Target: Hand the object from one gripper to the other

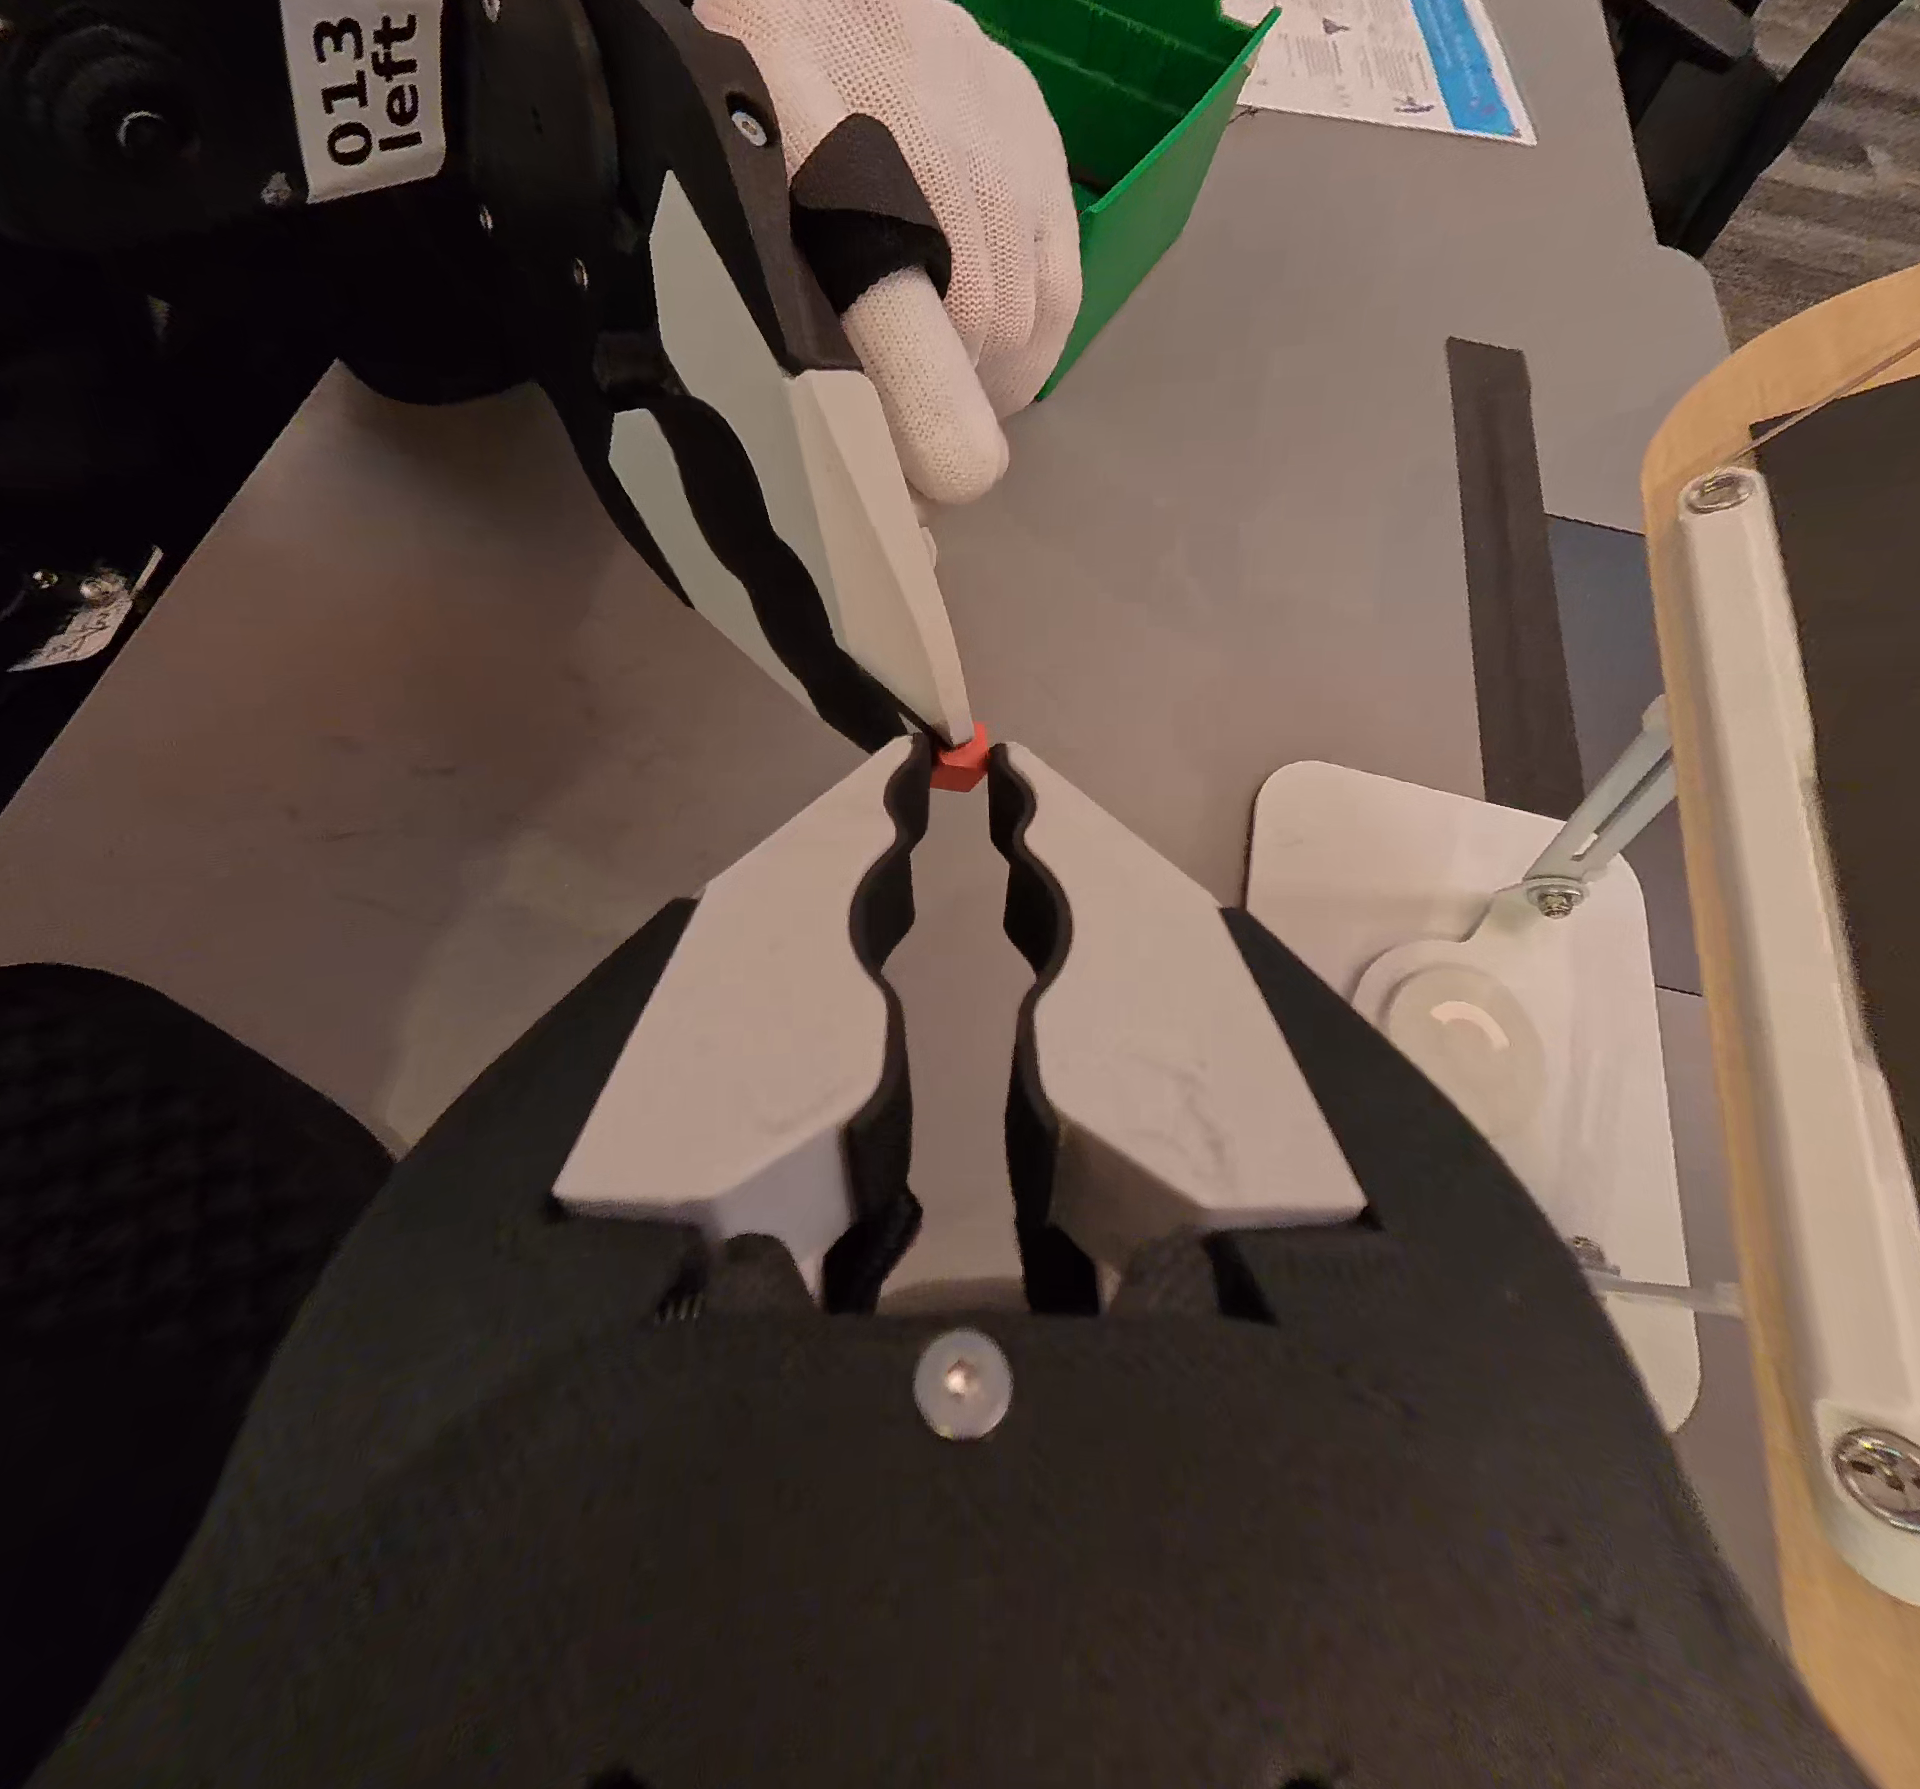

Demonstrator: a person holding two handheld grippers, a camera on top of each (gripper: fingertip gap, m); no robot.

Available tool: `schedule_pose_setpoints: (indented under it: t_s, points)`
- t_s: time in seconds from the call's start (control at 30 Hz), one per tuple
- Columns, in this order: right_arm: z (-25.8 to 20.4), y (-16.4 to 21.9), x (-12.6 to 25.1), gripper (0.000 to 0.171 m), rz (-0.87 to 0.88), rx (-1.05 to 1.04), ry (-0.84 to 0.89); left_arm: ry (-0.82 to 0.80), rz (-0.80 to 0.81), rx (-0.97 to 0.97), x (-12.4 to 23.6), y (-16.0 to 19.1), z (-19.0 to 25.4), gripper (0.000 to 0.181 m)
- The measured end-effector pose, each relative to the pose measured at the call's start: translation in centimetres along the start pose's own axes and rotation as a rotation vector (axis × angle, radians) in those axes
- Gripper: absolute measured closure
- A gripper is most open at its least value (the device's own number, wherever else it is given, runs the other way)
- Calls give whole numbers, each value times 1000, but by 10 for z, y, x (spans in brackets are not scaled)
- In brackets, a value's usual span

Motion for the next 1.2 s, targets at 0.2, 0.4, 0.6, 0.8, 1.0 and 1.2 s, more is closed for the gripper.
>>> schedule_pose_setpoints:
  t_s: [0.2,0.4,0.6,0.8,1.0,1.2]
  points:
    - [8,-9,13,144,60,57,123,-28,-33,204,-1,11,-20,173]
    - [8,-24,20,146,126,164,194,-29,8,542,5,20,-47,173]
    - [11,-34,14,152,128,251,244,24,104,701,12,18,-56,173]
    - [6,-40,7,156,125,307,227,85,177,853,17,17,-63,173]
    - [4,-43,4,159,133,315,204,148,218,917,20,16,-63,173]
    - [1,-44,2,169,138,322,176,191,247,948,21,14,-62,173]
Point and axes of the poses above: each gripper's, where its closed fingertips meet, x back along the fingers, y out of its underside, z = x × y across the jaws, the point moved 6 cm from there along x, back along the fingers, and after that the axes turned 14 degrees about -y, right-handed, at the moved point
